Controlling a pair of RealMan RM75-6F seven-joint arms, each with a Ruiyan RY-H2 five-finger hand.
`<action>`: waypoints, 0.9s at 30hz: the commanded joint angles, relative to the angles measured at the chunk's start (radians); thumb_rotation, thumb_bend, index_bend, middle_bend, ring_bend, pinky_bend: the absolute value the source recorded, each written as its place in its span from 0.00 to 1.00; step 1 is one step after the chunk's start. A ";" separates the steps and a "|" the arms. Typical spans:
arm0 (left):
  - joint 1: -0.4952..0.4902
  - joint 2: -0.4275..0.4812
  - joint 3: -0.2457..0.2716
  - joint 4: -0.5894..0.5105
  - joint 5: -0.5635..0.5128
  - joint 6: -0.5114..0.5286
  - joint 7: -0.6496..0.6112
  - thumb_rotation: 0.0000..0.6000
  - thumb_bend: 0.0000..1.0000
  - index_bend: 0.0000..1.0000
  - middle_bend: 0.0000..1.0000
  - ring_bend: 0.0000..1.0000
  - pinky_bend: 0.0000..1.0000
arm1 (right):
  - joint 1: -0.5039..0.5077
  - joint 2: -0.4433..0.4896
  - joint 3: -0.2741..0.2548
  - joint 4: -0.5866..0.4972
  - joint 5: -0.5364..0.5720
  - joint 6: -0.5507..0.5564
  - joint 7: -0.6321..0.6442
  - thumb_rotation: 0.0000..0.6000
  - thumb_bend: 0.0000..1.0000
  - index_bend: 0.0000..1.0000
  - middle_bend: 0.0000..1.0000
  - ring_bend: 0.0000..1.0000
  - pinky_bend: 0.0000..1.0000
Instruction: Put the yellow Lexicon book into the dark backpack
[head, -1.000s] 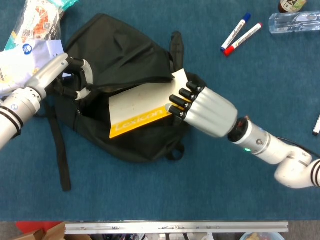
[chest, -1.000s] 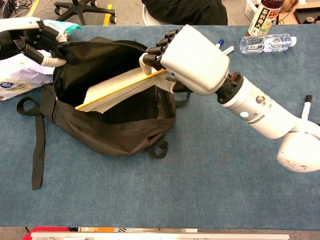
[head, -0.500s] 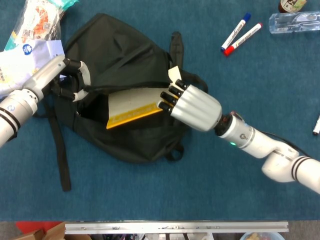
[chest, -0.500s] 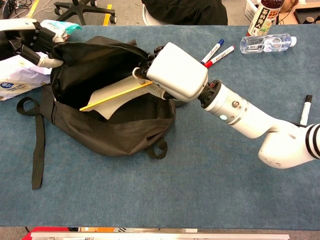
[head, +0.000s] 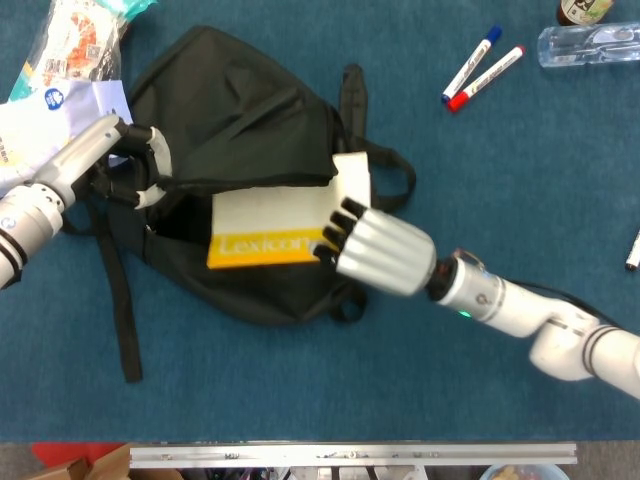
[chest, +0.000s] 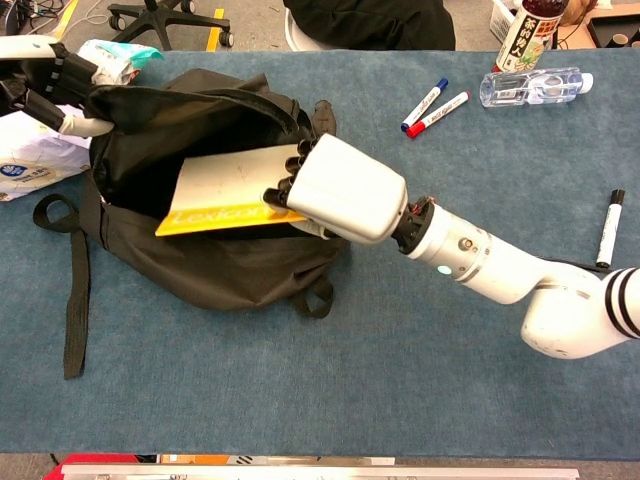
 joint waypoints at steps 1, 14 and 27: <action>0.003 0.006 0.003 -0.005 0.011 0.003 -0.011 1.00 0.39 0.72 0.72 0.61 0.17 | -0.020 0.048 -0.038 -0.048 -0.017 -0.004 -0.032 1.00 0.29 0.88 0.82 0.70 0.68; 0.005 0.032 0.016 -0.030 0.039 0.019 -0.030 1.00 0.39 0.72 0.72 0.61 0.17 | 0.043 0.023 0.045 -0.093 0.065 -0.109 -0.113 1.00 0.27 0.88 0.82 0.70 0.68; -0.008 0.039 0.026 -0.043 0.020 0.005 -0.008 1.00 0.39 0.71 0.72 0.60 0.17 | 0.100 -0.057 0.055 -0.027 0.063 -0.096 -0.092 1.00 0.26 0.88 0.82 0.70 0.68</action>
